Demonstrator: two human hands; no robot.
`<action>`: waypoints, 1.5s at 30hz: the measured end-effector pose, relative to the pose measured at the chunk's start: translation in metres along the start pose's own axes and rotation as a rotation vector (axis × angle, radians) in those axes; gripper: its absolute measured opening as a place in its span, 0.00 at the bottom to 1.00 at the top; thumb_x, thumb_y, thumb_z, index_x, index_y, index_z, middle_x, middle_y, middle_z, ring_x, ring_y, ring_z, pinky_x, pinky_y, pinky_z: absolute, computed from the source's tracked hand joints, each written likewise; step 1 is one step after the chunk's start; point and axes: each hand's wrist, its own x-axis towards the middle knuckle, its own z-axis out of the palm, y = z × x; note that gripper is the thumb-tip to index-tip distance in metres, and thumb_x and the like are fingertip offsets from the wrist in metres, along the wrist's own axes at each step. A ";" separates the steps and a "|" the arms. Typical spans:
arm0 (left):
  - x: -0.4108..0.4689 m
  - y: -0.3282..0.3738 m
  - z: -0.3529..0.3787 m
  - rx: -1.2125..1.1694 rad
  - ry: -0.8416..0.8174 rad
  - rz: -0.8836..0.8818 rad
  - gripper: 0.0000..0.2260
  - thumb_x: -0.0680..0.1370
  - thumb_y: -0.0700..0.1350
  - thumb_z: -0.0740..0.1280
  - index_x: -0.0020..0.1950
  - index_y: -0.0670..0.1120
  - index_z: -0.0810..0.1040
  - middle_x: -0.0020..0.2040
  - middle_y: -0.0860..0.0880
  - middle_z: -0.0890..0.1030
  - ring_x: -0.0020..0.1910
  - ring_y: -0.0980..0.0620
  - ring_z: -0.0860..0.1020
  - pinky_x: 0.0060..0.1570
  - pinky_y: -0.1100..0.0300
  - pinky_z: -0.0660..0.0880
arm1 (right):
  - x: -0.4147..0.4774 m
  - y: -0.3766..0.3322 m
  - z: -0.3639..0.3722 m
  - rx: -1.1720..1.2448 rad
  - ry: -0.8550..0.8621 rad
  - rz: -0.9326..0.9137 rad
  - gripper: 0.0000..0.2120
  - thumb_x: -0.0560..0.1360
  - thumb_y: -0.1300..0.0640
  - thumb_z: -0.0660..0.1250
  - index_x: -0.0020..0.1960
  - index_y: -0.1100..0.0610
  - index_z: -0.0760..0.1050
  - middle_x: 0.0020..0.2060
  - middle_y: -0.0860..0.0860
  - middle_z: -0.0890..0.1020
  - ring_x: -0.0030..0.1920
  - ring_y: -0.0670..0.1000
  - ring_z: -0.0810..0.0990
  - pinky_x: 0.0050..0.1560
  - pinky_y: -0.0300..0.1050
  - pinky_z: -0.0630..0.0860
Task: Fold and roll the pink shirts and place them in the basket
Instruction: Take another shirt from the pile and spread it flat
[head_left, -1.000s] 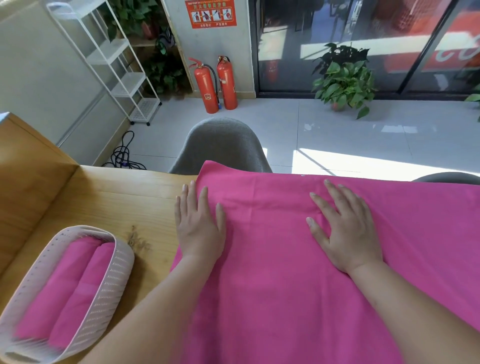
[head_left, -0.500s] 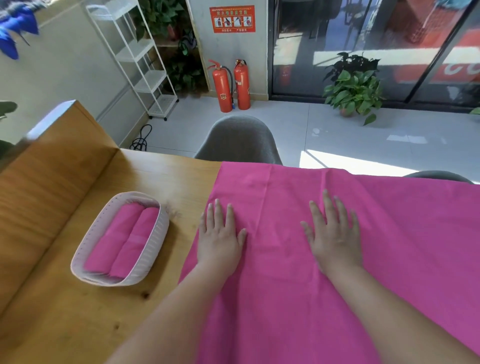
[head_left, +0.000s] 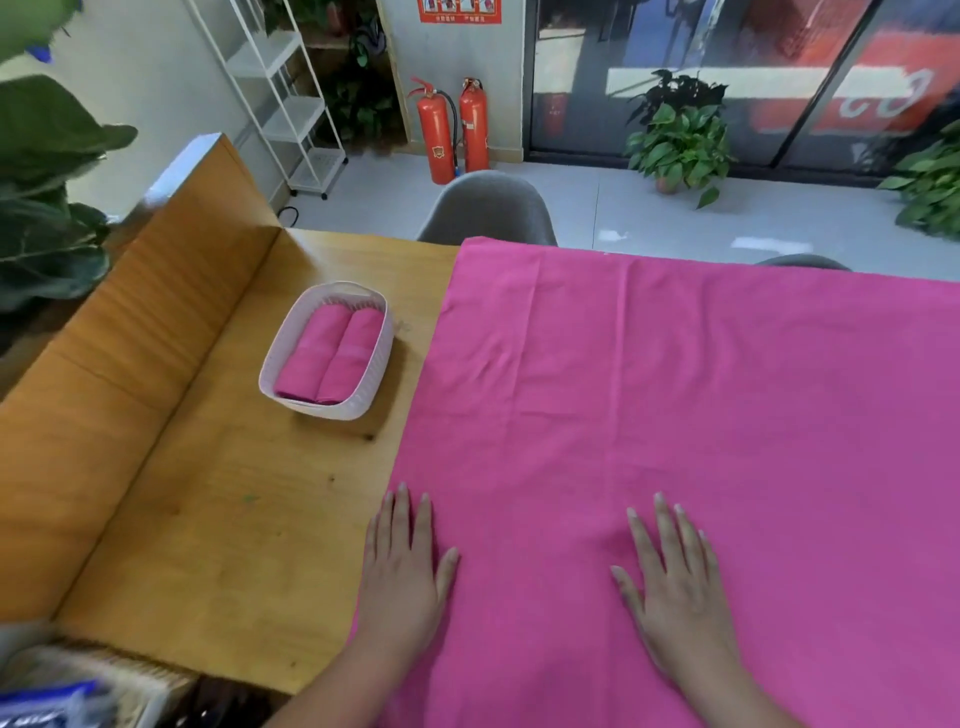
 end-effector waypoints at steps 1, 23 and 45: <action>-0.004 0.002 -0.004 0.001 -0.005 0.021 0.33 0.85 0.63 0.54 0.86 0.45 0.59 0.86 0.41 0.53 0.86 0.42 0.49 0.82 0.42 0.52 | -0.015 -0.001 0.001 -0.005 -0.003 0.011 0.36 0.83 0.34 0.50 0.86 0.50 0.55 0.86 0.54 0.48 0.86 0.58 0.47 0.81 0.65 0.58; -0.097 -0.020 -0.006 0.062 -0.068 0.167 0.29 0.83 0.61 0.54 0.80 0.47 0.68 0.81 0.41 0.66 0.81 0.38 0.63 0.79 0.41 0.63 | -0.169 -0.006 0.005 0.037 -0.199 0.269 0.41 0.78 0.27 0.46 0.86 0.45 0.54 0.86 0.52 0.46 0.85 0.60 0.46 0.83 0.63 0.54; -0.214 0.310 0.020 0.035 -0.244 0.527 0.30 0.87 0.60 0.55 0.87 0.52 0.52 0.87 0.46 0.46 0.86 0.43 0.46 0.83 0.47 0.49 | -0.315 0.255 -0.051 0.091 -0.376 0.336 0.35 0.84 0.32 0.50 0.86 0.44 0.48 0.86 0.50 0.47 0.85 0.57 0.48 0.82 0.60 0.56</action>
